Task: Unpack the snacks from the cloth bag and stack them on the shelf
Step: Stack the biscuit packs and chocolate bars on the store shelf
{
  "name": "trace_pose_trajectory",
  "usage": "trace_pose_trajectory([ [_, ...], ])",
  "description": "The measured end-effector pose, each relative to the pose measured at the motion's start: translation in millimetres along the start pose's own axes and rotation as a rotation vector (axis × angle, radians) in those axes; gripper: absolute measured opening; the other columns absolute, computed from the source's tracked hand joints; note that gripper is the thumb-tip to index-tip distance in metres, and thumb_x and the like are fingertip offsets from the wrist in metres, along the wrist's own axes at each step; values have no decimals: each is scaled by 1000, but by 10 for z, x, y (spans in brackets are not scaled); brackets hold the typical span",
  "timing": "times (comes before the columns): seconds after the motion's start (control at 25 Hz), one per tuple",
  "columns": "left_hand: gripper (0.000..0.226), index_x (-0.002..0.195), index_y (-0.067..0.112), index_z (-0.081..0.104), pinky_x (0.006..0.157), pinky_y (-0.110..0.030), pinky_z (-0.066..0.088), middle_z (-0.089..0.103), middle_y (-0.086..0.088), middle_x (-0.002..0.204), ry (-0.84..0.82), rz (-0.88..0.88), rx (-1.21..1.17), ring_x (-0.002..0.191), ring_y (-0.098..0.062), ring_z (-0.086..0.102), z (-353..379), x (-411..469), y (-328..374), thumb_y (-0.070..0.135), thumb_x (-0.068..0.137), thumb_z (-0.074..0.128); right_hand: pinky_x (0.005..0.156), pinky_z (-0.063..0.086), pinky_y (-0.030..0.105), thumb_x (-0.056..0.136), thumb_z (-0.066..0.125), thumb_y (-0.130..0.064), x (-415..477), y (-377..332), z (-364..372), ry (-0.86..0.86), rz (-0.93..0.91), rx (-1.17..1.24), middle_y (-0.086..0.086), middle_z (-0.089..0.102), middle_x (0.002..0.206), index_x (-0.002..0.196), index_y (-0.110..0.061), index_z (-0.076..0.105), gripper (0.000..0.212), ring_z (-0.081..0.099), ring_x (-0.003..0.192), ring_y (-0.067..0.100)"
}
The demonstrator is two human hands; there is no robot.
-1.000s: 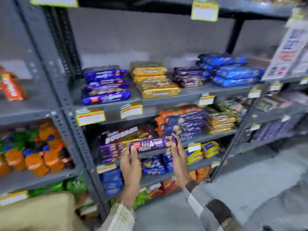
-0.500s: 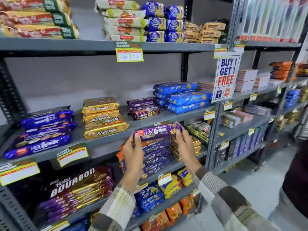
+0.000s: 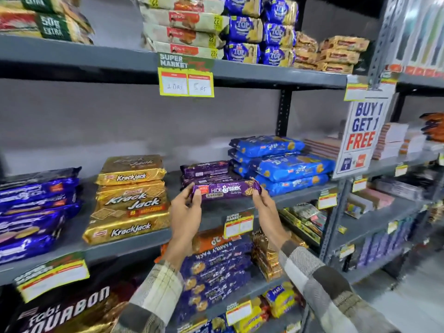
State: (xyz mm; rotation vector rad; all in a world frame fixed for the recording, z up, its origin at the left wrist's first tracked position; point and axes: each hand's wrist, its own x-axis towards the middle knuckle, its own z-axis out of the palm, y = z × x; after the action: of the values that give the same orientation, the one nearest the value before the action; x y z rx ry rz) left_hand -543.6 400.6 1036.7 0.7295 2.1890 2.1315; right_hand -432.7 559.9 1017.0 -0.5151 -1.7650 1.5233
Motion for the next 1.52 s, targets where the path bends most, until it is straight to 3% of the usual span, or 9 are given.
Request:
trace_pose_trajectory([
  [0.12, 39, 136, 27, 56, 96, -46, 55, 70, -2, 120, 43, 4, 103, 109, -21, 66, 108, 136, -115, 27, 97, 56, 103, 32, 14, 105, 41, -35, 221, 130, -9, -67, -25, -17, -29, 47, 130, 125, -48, 44, 24, 45, 123, -8],
  [0.2, 40, 136, 26, 57, 97, -43, 55, 70, -2, 122, 71, 29, 146, 111, -19, 66, 187, 180, -179, 21, 96, 57, 107, 34, 18, 105, 41, -32, 348, 267, -66, -105, -71, -53, -21, 51, 138, 133, -41, 48, 30, 47, 129, -3],
  [0.28, 41, 135, 25, 57, 100, -35, 53, 69, 1, 122, 100, 57, 171, 113, -12, 64, 240, 186, -219, 16, 95, 59, 114, 34, 23, 105, 42, -30, 456, 375, -149, -147, -129, -107, -12, 51, 146, 146, -28, 44, 41, 45, 136, 0],
  [0.52, 41, 134, 21, 57, 77, 7, 37, 66, 9, 110, 130, 52, 284, 91, 27, 54, 275, 26, -339, 6, 95, 56, 118, 32, 28, 104, 44, -30, 581, 522, -251, -219, -266, -273, -19, 46, 147, 148, -32, 42, 44, 39, 136, -10],
  [0.64, 34, 129, 22, 62, 88, -15, 48, 70, 8, 109, 179, 52, 316, 102, 4, 62, 298, 36, -268, 15, 96, 56, 117, 37, 38, 105, 42, -34, 659, 448, -250, -226, -250, -288, -11, 54, 139, 147, -26, 46, 43, 48, 133, 4],
  [0.88, 29, 77, 17, 70, 52, -25, 36, 62, 15, 53, 172, -13, 402, 52, -7, 55, 295, 279, -31, 33, 96, 55, 100, 48, 40, 106, 36, -37, 839, 158, -198, -176, -246, -411, 0, 66, 122, 139, -20, 51, 40, 61, 115, 16],
  [1.12, 41, 91, 3, 71, 64, -30, 47, 75, -9, 85, 84, -216, 430, 70, -17, 64, 292, 609, 124, 39, 96, 52, 74, 36, 33, 105, 33, -44, 1114, 26, -78, -219, -156, -579, 0, 63, 87, 131, -19, 54, 42, 64, 100, 28],
  [1.36, 51, 97, -3, 69, 72, -40, 57, 76, -16, 90, 77, -241, 444, 84, -31, 72, 262, 703, 130, 46, 94, 54, 91, 38, 42, 101, 30, -60, 1213, 35, -10, -196, -59, -595, 10, 65, 126, 133, -19, 56, 58, 55, 124, 34],
  [1.52, 53, 93, 2, 68, 72, -39, 58, 75, -13, 89, 62, -221, 509, 79, -27, 72, 224, 655, 120, 53, 93, 52, 94, 40, 43, 98, 28, -66, 1213, 72, -42, -206, -38, -600, 10, 64, 128, 133, -21, 55, 64, 54, 125, 33],
])
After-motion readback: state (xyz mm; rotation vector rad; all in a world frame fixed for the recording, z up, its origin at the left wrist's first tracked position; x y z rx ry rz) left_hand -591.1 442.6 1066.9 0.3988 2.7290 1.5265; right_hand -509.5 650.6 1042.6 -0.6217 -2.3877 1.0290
